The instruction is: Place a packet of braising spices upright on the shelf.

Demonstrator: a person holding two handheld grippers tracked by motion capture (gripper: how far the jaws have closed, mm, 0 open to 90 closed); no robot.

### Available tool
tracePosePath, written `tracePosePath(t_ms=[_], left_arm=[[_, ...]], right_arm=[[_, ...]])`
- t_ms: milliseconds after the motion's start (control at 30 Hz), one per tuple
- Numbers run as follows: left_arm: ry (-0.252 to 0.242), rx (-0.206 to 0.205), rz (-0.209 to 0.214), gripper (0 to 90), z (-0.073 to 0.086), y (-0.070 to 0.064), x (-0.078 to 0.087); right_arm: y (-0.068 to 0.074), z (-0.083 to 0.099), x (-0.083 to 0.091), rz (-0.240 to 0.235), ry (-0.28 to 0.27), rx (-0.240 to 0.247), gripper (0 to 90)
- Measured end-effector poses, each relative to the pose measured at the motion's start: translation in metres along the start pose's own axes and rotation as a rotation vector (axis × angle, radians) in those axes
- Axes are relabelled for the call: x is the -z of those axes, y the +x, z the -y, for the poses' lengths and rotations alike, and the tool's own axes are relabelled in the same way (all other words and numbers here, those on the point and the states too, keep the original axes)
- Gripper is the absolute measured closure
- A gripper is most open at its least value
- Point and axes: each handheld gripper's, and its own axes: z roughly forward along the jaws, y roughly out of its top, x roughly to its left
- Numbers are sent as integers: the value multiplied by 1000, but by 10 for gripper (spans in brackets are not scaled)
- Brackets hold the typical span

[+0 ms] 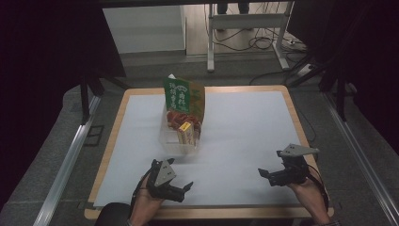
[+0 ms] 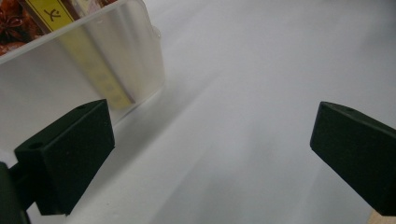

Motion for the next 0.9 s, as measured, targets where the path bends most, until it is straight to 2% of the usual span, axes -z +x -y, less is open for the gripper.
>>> tracePosePath(t_ms=[500,633,900], left_arm=[[15,12,6,0,1,1,-1],[21,13,8,0,1,2,-2],[25,22,4,0,1,2,-2]], right_arm=[[-12,32,10,63,38,-34,0],[-14,41,11,66,49,-52,0],[-16,47,9,85,68,-49,0]])
